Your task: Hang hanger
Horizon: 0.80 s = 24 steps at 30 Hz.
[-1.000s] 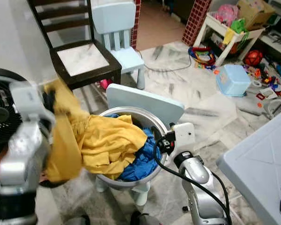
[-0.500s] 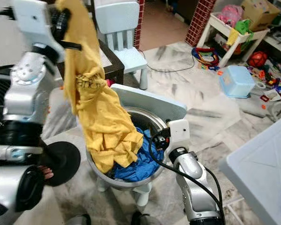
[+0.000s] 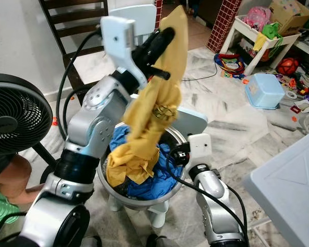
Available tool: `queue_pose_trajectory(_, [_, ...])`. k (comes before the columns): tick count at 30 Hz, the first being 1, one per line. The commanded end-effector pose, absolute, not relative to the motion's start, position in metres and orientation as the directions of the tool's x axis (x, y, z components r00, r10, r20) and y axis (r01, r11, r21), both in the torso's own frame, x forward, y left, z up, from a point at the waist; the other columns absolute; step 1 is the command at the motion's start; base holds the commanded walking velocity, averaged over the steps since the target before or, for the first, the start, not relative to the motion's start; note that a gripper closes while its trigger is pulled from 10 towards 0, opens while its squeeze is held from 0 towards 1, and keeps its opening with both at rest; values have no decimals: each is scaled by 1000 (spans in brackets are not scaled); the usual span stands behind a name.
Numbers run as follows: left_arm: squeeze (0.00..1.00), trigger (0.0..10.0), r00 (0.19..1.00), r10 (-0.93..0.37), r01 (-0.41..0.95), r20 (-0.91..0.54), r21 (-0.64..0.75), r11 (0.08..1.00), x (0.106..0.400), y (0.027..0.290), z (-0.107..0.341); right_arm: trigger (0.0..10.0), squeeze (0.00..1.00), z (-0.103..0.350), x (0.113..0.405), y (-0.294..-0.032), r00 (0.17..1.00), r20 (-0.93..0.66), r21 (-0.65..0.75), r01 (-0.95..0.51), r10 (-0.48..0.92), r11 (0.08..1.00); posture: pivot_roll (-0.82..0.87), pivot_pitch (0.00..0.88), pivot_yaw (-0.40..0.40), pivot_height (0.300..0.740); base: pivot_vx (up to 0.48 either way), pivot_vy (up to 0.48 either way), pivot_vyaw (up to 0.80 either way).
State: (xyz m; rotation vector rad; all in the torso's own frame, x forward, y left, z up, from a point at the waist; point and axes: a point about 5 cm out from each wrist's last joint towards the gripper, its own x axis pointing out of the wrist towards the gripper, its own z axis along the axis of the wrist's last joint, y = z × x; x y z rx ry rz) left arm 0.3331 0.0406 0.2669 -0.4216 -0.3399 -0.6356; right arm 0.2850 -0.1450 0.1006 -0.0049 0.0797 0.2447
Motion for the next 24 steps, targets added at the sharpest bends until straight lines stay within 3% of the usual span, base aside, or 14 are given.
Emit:
queue_pose_trajectory(1, [0, 0, 815, -434, 570, 383, -399, 718, 329, 46, 249, 10000, 0, 98, 283, -149, 969, -91, -7, -232, 230, 973, 38, 151, -89, 740, 0, 0, 0])
queue_pose_trajectory(2, [0, 0, 873, -357, 480, 332, -456, 750, 325, 62, 233, 10000, 0, 98, 283, -150, 968, -94, -12, -233, 231, 972, 41, 156, -95, 740, 0, 0, 0])
queue_pose_trajectory(4, [0, 0, 910, -297, 407, 289, -492, 769, 321, 74, 220, 10000, 0, 97, 283, -150, 968, -98, -16, -233, 230, 972, 43, 158, -99, 740, 0, 0, 0])
queue_pose_trajectory(9, [0, 0, 933, -256, 354, 252, -523, 775, 318, 83, 210, 10000, 0, 97, 283, -151, 968, -99, -16, -232, 229, 973, 44, 159, -101, 740, 0, 0, 0])
queue_pose_trajectory(11, [0, 0, 987, -147, 158, 69, -617, 771, 306, 104, 166, 10000, 0, 96, 283, -151, 967, -105, -20, -236, 232, 972, 47, 169, -117, 740, 0, 0, 0])
queue_pose_trajectory(12, [0, 0, 987, -147, 158, 69, -617, 771, 306, 104, 166, 10000, 0, 96, 283, -151, 967, -105, -20, -236, 232, 972, 47, 169, -117, 740, 0, 0, 0])
queue_pose_trajectory(13, [0, 4549, 990, -98, -1, -104, -693, 721, 291, 116, 126, 10000, 0, 97, 283, -151, 965, -107, -24, -242, 239, 970, 40, 172, -125, 740, 0, 0, 0])
queue_pose_trajectory(14, [0, 10000, 985, -96, -33, -142, -707, 707, 287, 117, 118, 10000, 0, 97, 284, -151, 965, -107, -25, -244, 240, 969, 40, 172, -125, 740, 0, 0, 0])
queue_pose_trajectory(17, [0, 10000, 978, -75, -96, -195, -735, 671, 285, 121, 108, 10000, 0, 98, 284, -151, 964, -106, -29, -247, 242, 969, 35, 172, -126, 740, 0, 0, 0])
queue_pose_trajectory(18, [1000, 10000, 946, -19, -227, -323, -707, 670, 282, 132, 89, 10000, 0, 99, 284, -154, 965, -106, -37, -244, 239, 969, 29, 173, -127, 740, 0, 0, 0])
queue_pose_trajectory(20, [1000, 10000, 916, 18, -309, -400, -676, 669, 279, 141, 76, 10000, 0, 99, 284, -155, 966, -106, -41, -241, 236, 970, 22, 173, -126, 740, 0, 0, 0])
queue_pose_trajectory(24, [1000, 10000, 894, 33, -348, -447, -646, 679, 277, 151, 64, 10000, 0, 99, 282, -155, 966, -107, -44, -242, 236, 969, 22, 175, -127, 740, 0, 0, 0])
